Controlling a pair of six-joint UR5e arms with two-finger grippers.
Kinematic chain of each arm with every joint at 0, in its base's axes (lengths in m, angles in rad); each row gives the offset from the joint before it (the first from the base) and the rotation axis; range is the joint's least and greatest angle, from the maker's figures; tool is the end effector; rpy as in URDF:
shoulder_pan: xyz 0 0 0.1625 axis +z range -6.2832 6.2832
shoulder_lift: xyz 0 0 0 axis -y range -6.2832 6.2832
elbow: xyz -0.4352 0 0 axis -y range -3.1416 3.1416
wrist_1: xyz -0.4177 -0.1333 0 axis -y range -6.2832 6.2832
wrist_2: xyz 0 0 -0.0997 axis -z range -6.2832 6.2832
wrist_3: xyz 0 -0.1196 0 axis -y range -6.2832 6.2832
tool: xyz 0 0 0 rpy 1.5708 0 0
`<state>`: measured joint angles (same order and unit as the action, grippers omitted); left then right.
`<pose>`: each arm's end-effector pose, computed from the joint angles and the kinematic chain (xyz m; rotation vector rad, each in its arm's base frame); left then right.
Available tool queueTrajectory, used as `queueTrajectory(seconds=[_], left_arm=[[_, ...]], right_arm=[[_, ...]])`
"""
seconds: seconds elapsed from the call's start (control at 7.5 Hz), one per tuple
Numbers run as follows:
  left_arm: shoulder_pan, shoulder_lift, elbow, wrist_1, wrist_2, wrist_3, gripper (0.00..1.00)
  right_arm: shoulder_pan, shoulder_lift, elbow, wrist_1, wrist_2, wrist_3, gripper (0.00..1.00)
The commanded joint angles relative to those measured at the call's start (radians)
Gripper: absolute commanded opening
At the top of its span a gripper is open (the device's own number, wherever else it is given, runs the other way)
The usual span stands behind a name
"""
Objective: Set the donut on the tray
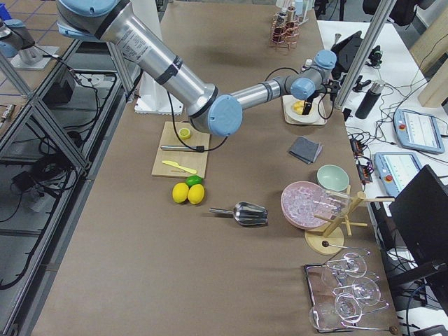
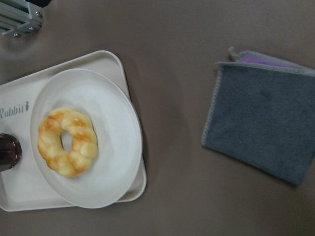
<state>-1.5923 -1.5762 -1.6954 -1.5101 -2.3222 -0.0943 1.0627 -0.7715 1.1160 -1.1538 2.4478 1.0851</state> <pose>-0.0629 -0.5208 0.6238 0.0387 0.7532 -0.0842 -0.3677 -0.7453 0.3114 -0.0981 -1.0869 0.1851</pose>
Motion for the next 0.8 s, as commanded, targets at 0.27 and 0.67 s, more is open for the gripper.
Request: queueTrajectory(seconds=[0.27,0.67], left_arm=[[0.0,0.002,0.002,0.001,0.004,0.004,0.98],[-0.002,0.004,0.002,0.002,0.004,0.004,0.98]], right_arm=[[0.141,-0.335,0.264,0.002,0.129,-0.212,0.99],[0.262,-0.628,0.398,-0.003,0.12,-0.503,1.0]])
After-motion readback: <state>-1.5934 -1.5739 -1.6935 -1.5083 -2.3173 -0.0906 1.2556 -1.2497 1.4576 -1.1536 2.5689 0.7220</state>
